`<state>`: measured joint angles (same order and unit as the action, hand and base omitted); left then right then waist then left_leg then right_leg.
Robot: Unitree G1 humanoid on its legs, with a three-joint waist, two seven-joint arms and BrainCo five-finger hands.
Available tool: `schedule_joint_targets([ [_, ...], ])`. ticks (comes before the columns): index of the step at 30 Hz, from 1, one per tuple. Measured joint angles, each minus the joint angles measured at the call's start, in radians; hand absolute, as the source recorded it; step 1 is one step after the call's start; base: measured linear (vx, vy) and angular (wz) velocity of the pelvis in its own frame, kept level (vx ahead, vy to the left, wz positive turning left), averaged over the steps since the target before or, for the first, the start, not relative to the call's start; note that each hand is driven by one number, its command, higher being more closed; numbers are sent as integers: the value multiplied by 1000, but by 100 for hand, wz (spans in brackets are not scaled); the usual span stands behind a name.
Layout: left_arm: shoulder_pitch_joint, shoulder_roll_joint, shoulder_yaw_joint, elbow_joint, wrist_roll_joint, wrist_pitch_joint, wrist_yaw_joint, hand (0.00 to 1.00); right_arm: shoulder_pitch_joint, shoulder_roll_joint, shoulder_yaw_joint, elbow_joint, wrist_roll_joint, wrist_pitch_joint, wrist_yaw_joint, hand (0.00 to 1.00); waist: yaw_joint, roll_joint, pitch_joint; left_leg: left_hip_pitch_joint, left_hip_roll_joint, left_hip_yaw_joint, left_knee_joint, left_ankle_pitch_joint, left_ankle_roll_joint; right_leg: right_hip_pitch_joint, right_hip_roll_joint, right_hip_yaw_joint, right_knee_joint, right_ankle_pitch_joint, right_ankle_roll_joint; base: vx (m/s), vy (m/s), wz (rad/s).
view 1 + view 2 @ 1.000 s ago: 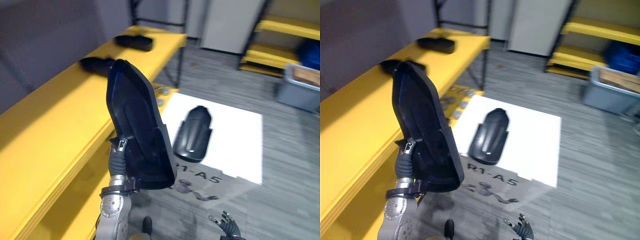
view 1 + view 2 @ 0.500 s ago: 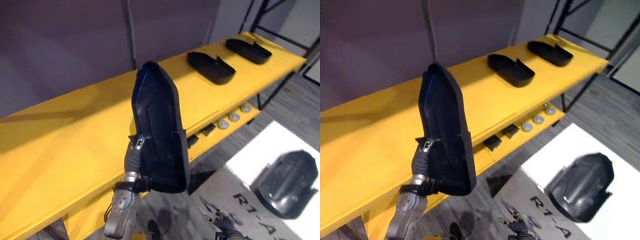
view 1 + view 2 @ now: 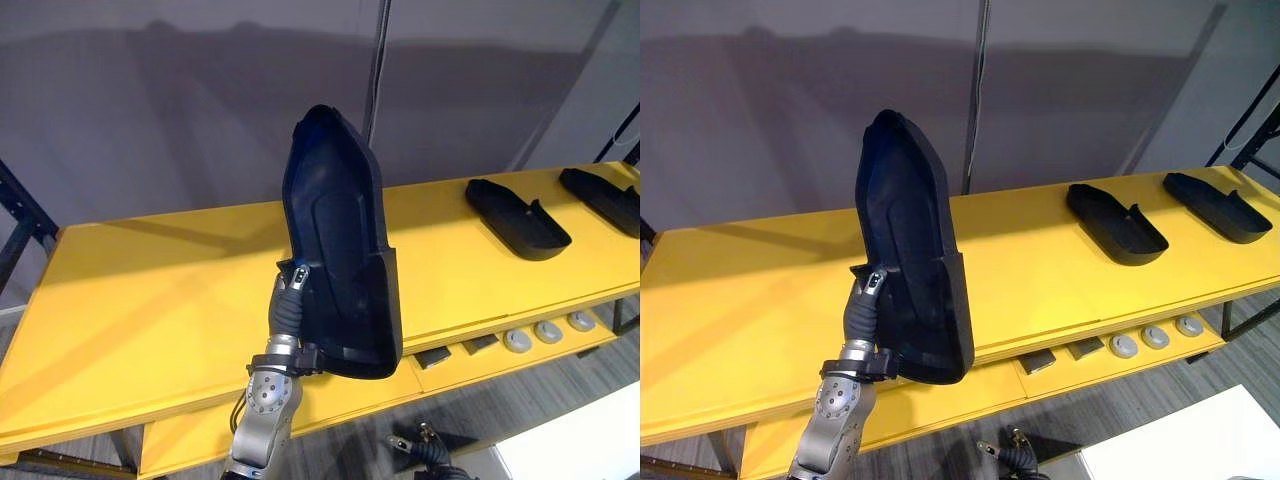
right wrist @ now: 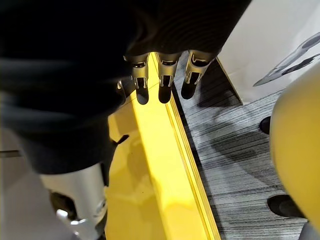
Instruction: Walk over and take plastic housings, then place them on the shelf
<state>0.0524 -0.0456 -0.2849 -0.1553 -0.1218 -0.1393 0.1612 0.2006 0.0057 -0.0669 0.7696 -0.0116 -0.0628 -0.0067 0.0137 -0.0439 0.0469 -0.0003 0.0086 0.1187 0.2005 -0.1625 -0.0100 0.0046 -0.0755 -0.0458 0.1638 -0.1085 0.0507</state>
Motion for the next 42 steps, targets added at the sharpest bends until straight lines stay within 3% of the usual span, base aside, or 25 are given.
schedule_joint_targets([
  [6,-100,1,45,248,7,33,62,100,-8,-1,32,26,-13,1,0,0,-8,-7,-22,51,-9,5,-118,63,1,31,3,3,-88,53,5,40,3,-2],
  [15,-270,32,150,474,-75,52,187,100,-18,-20,40,49,-18,1,-4,0,-61,-9,-21,59,-11,-4,-254,170,11,1,15,6,-143,115,-5,-97,-22,0],
  [26,-432,93,182,632,-84,103,190,100,-32,-31,49,43,-16,1,-3,0,-112,-17,2,40,-9,14,-291,202,7,-10,22,12,-209,148,-6,-94,-8,-4],
  [33,-533,101,187,716,-116,118,186,100,-48,-32,48,55,-17,1,-1,0,-125,-14,8,41,-9,15,-287,201,7,-2,25,10,-221,165,-13,50,-5,-1],
  [34,-545,102,194,726,-124,118,186,0,-51,-33,48,56,-17,1,0,0,-131,-12,10,42,-9,15,-287,201,7,-1,25,10,-222,165,-13,34,-7,-1],
  [42,-641,106,225,812,-179,124,198,0,-76,-48,49,56,-15,0,7,0,-150,2,49,57,-7,17,-287,199,3,9,26,13,-223,171,-15,-40,3,-2],
])
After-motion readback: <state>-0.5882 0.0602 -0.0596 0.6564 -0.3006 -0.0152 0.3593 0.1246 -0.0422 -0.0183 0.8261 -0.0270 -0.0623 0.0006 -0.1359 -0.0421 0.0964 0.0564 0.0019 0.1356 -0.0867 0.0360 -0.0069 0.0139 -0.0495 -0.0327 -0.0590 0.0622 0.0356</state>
